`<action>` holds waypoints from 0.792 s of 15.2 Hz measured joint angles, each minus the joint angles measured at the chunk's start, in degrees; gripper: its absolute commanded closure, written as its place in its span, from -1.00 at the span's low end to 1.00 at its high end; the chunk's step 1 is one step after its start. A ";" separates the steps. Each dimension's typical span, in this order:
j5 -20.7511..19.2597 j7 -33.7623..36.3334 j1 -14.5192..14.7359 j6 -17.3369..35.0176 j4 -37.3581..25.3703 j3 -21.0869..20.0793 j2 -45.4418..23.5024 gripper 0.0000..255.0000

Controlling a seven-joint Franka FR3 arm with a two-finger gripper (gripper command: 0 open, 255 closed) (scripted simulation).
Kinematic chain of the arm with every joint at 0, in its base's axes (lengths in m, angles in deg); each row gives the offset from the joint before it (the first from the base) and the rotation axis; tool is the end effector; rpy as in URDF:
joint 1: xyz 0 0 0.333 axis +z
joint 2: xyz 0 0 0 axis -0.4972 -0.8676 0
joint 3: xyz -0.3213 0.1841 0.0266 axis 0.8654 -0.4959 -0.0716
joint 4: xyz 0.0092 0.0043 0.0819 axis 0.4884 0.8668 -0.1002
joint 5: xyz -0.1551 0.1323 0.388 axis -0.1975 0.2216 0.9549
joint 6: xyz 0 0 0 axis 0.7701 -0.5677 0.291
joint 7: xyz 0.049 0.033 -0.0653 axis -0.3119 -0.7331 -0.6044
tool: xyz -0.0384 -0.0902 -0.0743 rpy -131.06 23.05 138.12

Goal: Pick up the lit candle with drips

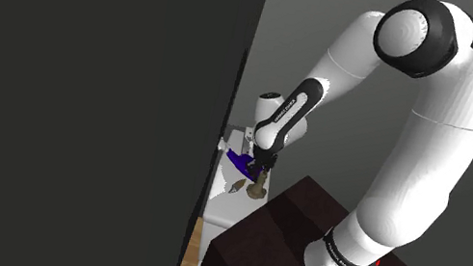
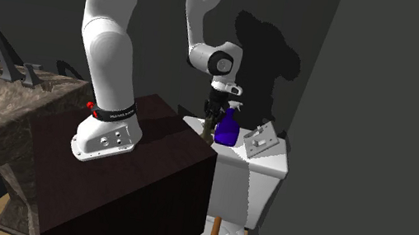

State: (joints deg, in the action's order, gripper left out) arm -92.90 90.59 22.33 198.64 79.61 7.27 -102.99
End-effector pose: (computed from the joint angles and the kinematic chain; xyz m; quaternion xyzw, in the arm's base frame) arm 0.4186 -0.0637 0.1234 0.9889 -0.0605 -0.1298 0.0390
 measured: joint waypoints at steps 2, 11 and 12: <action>0.29 -0.32 -0.11 -1.26 0.26 -0.13 1.52 1.00; 1.94 -1.88 -0.29 -8.49 1.55 -0.80 10.09 1.00; 2.09 -2.09 -0.32 -9.32 1.45 -0.82 10.83 1.00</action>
State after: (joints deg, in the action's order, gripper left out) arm -90.81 88.50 22.01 189.32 81.07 6.46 -92.16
